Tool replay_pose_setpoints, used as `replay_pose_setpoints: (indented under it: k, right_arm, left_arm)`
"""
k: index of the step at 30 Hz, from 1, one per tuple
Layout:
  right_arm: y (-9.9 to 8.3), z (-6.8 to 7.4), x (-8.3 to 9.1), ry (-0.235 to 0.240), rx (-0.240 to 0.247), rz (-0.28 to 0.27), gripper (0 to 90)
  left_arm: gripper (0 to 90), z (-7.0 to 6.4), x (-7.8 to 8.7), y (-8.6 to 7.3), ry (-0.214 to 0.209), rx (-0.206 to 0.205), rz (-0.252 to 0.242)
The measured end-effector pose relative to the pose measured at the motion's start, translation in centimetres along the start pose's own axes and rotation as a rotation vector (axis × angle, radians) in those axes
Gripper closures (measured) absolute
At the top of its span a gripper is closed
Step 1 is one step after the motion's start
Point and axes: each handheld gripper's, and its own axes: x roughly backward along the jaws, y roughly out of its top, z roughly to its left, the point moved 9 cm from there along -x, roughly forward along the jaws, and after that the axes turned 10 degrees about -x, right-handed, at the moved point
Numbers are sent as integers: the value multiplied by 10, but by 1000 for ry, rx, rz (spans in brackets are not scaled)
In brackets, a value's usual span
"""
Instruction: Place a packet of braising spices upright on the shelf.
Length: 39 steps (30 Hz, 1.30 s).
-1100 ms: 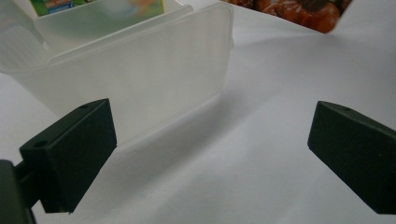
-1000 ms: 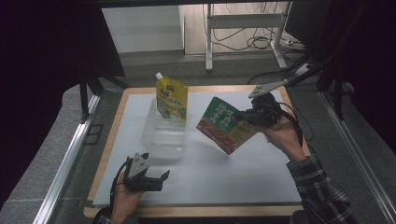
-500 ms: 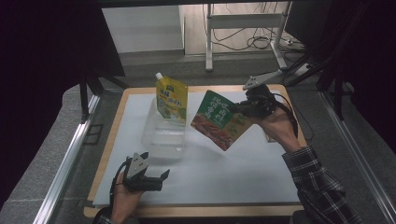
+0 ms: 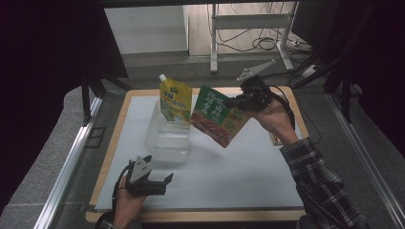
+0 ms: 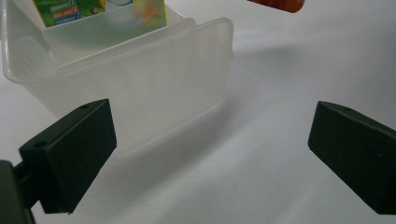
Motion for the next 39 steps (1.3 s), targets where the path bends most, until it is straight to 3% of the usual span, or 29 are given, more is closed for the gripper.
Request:
replay_pose_setpoints:
  k: [13,39]
  right_arm:
    - [33,13,-21,39,-4,13,893]
    - [83,43,-81,62,10,33,893]
  left_arm:
    - [5,1,1,0,0,3,-4]
    - [10,-1,1,1,-2,-4,-8]
